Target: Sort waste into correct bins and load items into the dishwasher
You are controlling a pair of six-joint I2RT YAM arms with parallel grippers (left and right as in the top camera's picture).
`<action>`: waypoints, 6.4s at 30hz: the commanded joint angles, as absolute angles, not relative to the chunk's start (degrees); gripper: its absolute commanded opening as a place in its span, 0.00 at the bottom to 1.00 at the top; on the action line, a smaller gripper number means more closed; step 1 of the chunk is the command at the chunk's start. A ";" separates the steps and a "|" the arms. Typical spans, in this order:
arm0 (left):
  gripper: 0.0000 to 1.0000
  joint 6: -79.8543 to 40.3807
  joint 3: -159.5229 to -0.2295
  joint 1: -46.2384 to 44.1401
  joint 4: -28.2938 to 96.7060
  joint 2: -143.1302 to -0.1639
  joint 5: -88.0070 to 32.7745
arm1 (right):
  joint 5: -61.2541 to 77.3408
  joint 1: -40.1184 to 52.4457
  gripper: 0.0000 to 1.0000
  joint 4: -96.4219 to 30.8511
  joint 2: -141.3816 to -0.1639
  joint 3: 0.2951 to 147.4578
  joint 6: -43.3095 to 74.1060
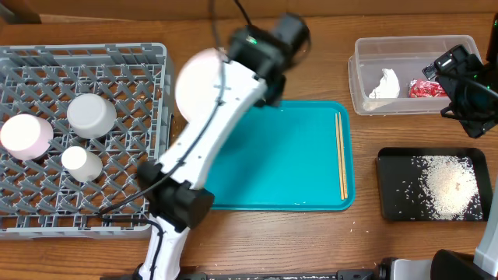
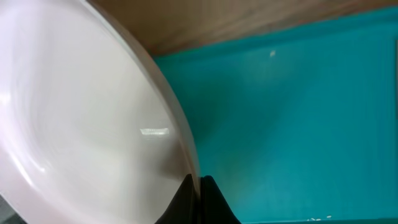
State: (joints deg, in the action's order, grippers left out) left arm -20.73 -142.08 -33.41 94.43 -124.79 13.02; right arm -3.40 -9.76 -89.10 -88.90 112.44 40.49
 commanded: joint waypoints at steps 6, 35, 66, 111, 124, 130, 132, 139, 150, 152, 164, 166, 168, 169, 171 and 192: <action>0.04 11.14 -152.88 -14.94 94.76 -124.40 -13.19 | -3.79 -9.93 1.00 -88.82 -88.79 112.88 40.34; 0.04 34.72 -132.60 12.40 93.41 -124.40 -52.27 | -3.79 -9.93 1.00 -88.82 -88.79 112.88 40.34; 1.00 16.45 -125.03 22.74 96.84 -106.83 -38.15 | -3.79 -9.93 1.00 -88.82 -88.79 112.88 40.34; 1.00 -9.32 -73.54 24.45 85.76 -73.49 -32.42 | 3.97 -6.59 1.00 -93.91 -88.86 109.89 35.24; 1.00 -9.43 -73.54 24.38 85.47 -73.49 -32.40 | 3.95 9.47 0.74 -80.16 -88.86 79.94 29.71; 1.00 -8.99 -73.54 24.38 86.61 -73.49 -31.64 | 0.73 13.98 0.82 -63.35 -88.86 65.04 29.74; 1.00 -8.99 -73.54 24.38 86.96 -73.49 -30.46 | 0.01 14.09 0.85 -58.96 -88.86 61.71 29.74; 1.00 -9.02 -73.54 24.38 87.11 -73.49 -28.93 | -1.54 14.09 0.83 -44.05 -88.86 53.43 23.73; 1.00 -9.02 -73.54 24.38 86.70 -73.49 -28.91 | 4.36 14.09 0.84 -36.77 -90.87 51.27 16.23; 1.00 -9.02 -73.54 24.38 86.70 -73.49 -28.91 | 3.92 14.09 0.85 -36.05 -91.50 51.27 16.23; 1.00 -9.02 -73.54 24.38 86.63 -73.49 -28.69 | 1.58 14.06 0.81 -33.36 -97.21 51.29 16.05; 1.00 -9.02 -73.54 24.38 86.43 -73.49 -28.16 | 1.83 14.09 0.80 -33.23 -97.21 51.48 16.05; 1.00 -9.02 -73.54 24.38 86.30 -73.49 -28.10 | 2.85 14.09 0.77 -33.23 -97.21 51.48 16.05; 1.00 -9.02 -73.54 24.38 86.28 -73.49 -28.10 | 3.57 14.09 0.76 -33.23 -97.21 51.48 16.05; 1.00 -9.02 -73.54 24.38 86.24 -73.49 -28.10 | 5.48 14.09 0.70 -33.26 -97.21 51.48 16.08; 1.00 -9.04 -73.54 24.38 86.24 -73.49 -28.18 | 24.99 41.17 0.51 -19.90 -97.03 53.04 42.00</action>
State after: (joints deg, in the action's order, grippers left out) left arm -8.91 -73.52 24.75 86.13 -73.43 -28.40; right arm 24.67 39.57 -19.66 -96.92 51.70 35.09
